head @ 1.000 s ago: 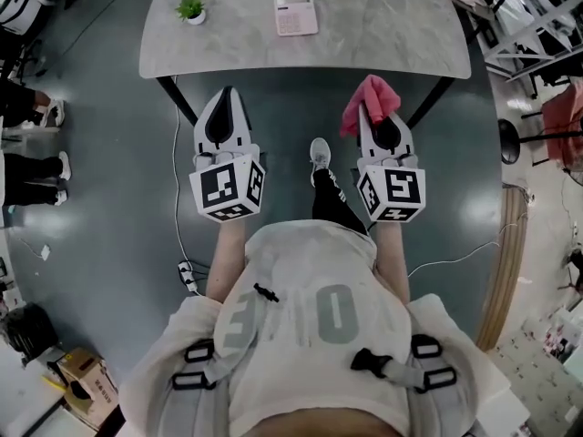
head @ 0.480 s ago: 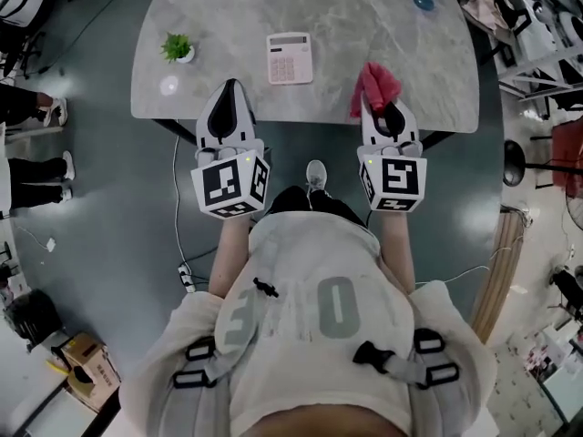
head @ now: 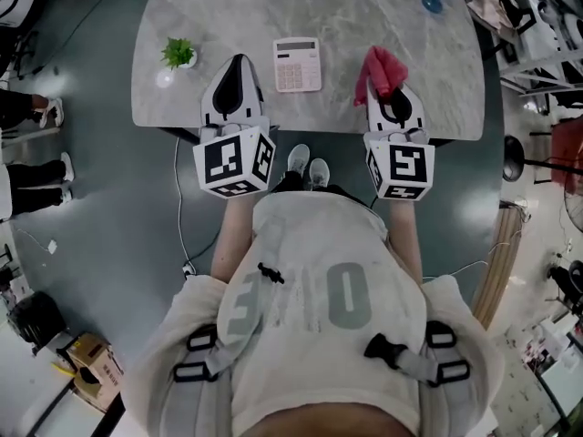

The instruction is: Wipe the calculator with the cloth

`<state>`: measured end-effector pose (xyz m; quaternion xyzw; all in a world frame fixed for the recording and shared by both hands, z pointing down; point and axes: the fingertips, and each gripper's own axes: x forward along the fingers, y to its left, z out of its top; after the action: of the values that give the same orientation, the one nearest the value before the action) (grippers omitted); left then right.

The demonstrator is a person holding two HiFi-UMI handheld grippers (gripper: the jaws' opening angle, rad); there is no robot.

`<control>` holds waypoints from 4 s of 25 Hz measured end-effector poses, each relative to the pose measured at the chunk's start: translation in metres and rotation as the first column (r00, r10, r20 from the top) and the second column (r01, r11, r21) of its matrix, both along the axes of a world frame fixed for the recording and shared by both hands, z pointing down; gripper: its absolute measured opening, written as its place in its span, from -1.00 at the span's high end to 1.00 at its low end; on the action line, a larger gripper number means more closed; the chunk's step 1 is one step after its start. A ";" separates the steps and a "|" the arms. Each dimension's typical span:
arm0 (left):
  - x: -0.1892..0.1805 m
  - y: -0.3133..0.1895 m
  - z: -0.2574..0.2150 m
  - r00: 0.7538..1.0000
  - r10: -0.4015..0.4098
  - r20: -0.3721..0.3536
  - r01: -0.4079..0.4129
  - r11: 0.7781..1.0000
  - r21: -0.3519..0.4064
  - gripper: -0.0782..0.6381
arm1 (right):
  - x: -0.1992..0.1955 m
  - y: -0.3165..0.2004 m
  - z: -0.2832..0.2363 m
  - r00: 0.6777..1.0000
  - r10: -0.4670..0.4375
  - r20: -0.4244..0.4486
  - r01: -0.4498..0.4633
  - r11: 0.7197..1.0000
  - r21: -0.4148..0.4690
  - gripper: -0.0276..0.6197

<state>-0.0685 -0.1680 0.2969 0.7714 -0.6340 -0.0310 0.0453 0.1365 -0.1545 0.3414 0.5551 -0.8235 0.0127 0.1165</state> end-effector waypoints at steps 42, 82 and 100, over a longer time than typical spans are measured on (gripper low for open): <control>0.003 -0.045 0.278 0.914 -0.080 -0.397 -0.271 0.606 -0.748 0.10 | -0.007 -0.031 0.018 0.999 0.037 -0.038 -0.039 0.997 -0.067 0.74; 0.021 -0.053 0.313 0.951 0.079 -0.299 -0.298 0.486 -0.822 0.43 | -0.076 -0.155 0.120 0.503 -0.383 -0.775 0.293 0.919 -0.264 0.74; 0.020 -0.054 0.314 0.937 0.069 -0.343 -0.333 0.478 -0.813 0.47 | -0.097 -0.168 0.220 0.192 -0.475 -0.859 0.232 0.872 -0.431 0.75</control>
<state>-0.0481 -0.2223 0.6105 0.7035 -0.4566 0.1917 0.5097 0.0390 -0.3220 0.5610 0.2298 -0.6881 -0.2614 0.6367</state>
